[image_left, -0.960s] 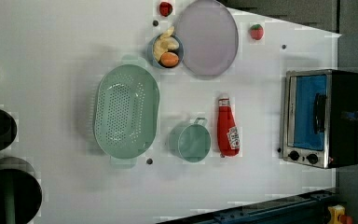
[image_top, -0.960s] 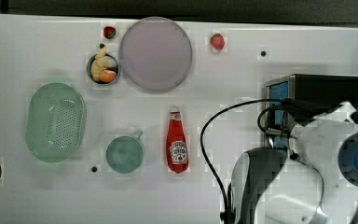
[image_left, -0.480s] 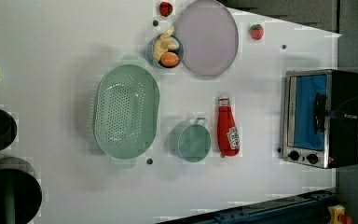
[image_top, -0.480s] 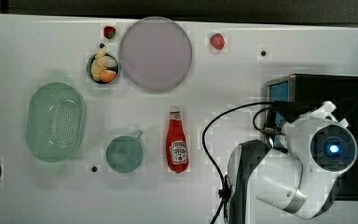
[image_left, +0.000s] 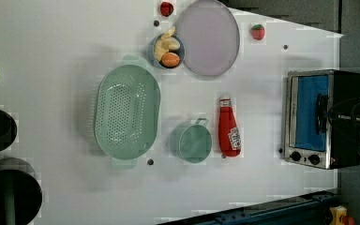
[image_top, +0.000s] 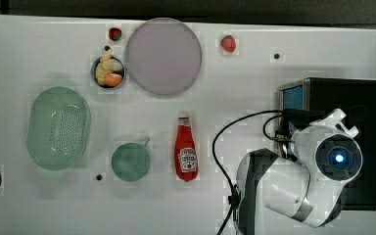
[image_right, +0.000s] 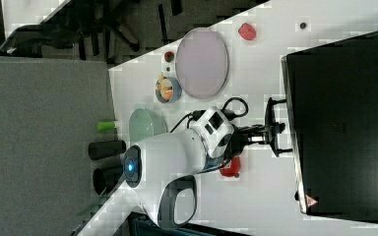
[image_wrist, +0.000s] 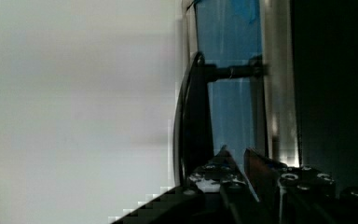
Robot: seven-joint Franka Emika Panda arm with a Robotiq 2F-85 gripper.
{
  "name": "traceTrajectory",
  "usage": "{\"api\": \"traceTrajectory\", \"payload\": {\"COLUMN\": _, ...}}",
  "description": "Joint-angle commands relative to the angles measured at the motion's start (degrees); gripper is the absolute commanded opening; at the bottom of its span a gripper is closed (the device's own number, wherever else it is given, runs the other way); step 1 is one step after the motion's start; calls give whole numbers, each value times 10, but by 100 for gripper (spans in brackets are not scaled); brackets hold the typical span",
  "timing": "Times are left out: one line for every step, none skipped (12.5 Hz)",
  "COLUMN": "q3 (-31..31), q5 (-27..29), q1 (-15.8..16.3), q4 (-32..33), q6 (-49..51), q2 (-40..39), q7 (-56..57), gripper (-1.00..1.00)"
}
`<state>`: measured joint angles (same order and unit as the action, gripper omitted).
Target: Flap open oven.
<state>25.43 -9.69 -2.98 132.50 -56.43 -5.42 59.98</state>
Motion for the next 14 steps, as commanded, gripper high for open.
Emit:
{"api": "traceTrajectory", "payload": {"q3": -7, "q5": -9, "q1": 7, "q4": 14, "q6": -4, "q2": 0, "q7": 19, "gripper": -65}}
{"api": "traceTrajectory", "payload": {"q3": -10, "q5": -20, "q1": 11, "q4": 16, "q6": -4, "q2": 0, "q7": 7, "gripper": -65}}
{"api": "traceTrajectory", "payload": {"q3": -13, "q5": -38, "q1": 16, "q4": 18, "q6": -4, "q2": 0, "q7": -15, "gripper": -65}}
{"api": "traceTrajectory", "payload": {"q3": -17, "q5": -60, "q1": 21, "q4": 21, "q6": -3, "q2": 0, "q7": -46, "gripper": -65}}
{"api": "traceTrajectory", "payload": {"q3": -23, "q5": -85, "q1": 26, "q4": 25, "q6": -2, "q2": 0, "q7": -79, "gripper": -65}}
{"api": "traceTrajectory", "payload": {"q3": -31, "q5": -107, "q1": 31, "q4": 29, "q6": 0, "q2": 0, "q7": -111, "gripper": -65}}
{"api": "traceTrajectory", "payload": {"q3": -40, "q5": -129, "q1": 35, "q4": 32, "q6": 6, "q2": 0, "q7": -139, "gripper": -65}}
{"api": "traceTrajectory", "payload": {"q3": -50, "q5": -147, "q1": 39, "q4": 35, "q6": 11, "q2": -2, "q7": -167, "gripper": -65}}
{"api": "traceTrajectory", "payload": {"q3": -61, "q5": -168, "q1": 41, "q4": 37, "q6": 15, "q2": -5, "q7": -193, "gripper": -65}}
{"api": "traceTrajectory", "payload": {"q3": -71, "q5": -191, "q1": 42, "q4": 37, "q6": 17, "q2": -10, "q7": -216, "gripper": -65}}
{"api": "traceTrajectory", "payload": {"q3": -81, "q5": -215, "q1": 44, "q4": 37, "q6": 22, "q2": -17, "q7": -238, "gripper": -65}}
{"api": "traceTrajectory", "payload": {"q3": -91, "q5": -237, "q1": 45, "q4": 37, "q6": 23, "q2": -26, "q7": -262, "gripper": -65}}
{"api": "traceTrajectory", "payload": {"q3": -101, "q5": -256, "q1": 48, "q4": 37, "q6": 24, "q2": -38, "q7": -293, "gripper": -65}}
{"api": "traceTrajectory", "payload": {"q3": -112, "q5": -272, "q1": 50, "q4": 37, "q6": 25, "q2": -52, "q7": -332, "gripper": -65}}
